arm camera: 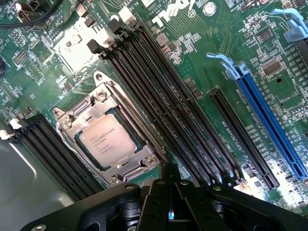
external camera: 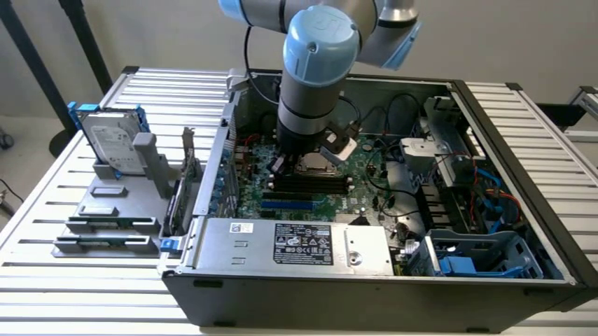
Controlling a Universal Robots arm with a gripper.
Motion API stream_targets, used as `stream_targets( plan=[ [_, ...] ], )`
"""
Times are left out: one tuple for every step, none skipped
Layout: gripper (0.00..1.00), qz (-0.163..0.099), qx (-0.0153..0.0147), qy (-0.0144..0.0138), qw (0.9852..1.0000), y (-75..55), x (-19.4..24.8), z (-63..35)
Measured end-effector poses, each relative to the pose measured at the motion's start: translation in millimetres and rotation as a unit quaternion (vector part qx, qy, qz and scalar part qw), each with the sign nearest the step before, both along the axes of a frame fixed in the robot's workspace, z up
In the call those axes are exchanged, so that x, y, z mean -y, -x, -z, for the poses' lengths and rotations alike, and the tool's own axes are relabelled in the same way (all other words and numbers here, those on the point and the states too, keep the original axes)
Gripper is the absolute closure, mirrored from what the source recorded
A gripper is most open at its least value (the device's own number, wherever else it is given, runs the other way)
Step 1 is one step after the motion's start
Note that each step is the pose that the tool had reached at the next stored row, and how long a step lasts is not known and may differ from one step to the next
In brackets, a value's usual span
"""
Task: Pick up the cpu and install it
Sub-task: 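Install the first cpu locking lever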
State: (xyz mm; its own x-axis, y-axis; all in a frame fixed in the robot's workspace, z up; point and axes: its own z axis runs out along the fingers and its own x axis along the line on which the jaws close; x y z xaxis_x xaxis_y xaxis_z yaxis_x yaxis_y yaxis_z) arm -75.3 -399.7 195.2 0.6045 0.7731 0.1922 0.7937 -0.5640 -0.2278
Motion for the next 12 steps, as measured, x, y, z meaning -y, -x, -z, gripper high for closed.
stream_targets(
  plan=[
    [0.89, 0.0, 0.0, 0.0009, 1.0, 0.0, 0.0, 0.0],
    [0.89, -0.001, 0.0, 0.0023, 1.0, 0.0, 0.0, 0.0],
    [0.89, -0.001, -0.0002, 0.0046, 1.0, 0.1, 0.1, -0.1],
    [0.89, -0.002, -0.0001, 0.0064, 1.0, 0.0, 0.1, -0.2],
    [0.89, -0.002, 0.0, 0.0081, 1.0, 0.0, 0.0, -0.1],
    [0.89, -0.003, 0.0, 0.0093, 1.0, 0.0, 0.0, 0.0],
    [0.89, -0.003, -0.0001, 0.0101, 0.9999, 0.0, 0.0, -0.2],
    [0.89, -0.003, -0.0001, 0.0107, 0.9999, 0.0, 0.1, -1.0],
    [0.89, -0.003, -0.0002, 0.011, 0.9999, -0.1, 0.0, -2.2],
    [0.89, -0.004, -0.0002, 0.0112, 0.9999, -0.1, -0.1, -4.8],
    [0.89, -0.004, -0.0002, 0.0113, 0.9999, -0.1, -0.2, -8.4],
    [0.89, -0.005, -0.0002, 0.0113, 0.9999, 0.0, -0.9, -11.9]
  ],
)
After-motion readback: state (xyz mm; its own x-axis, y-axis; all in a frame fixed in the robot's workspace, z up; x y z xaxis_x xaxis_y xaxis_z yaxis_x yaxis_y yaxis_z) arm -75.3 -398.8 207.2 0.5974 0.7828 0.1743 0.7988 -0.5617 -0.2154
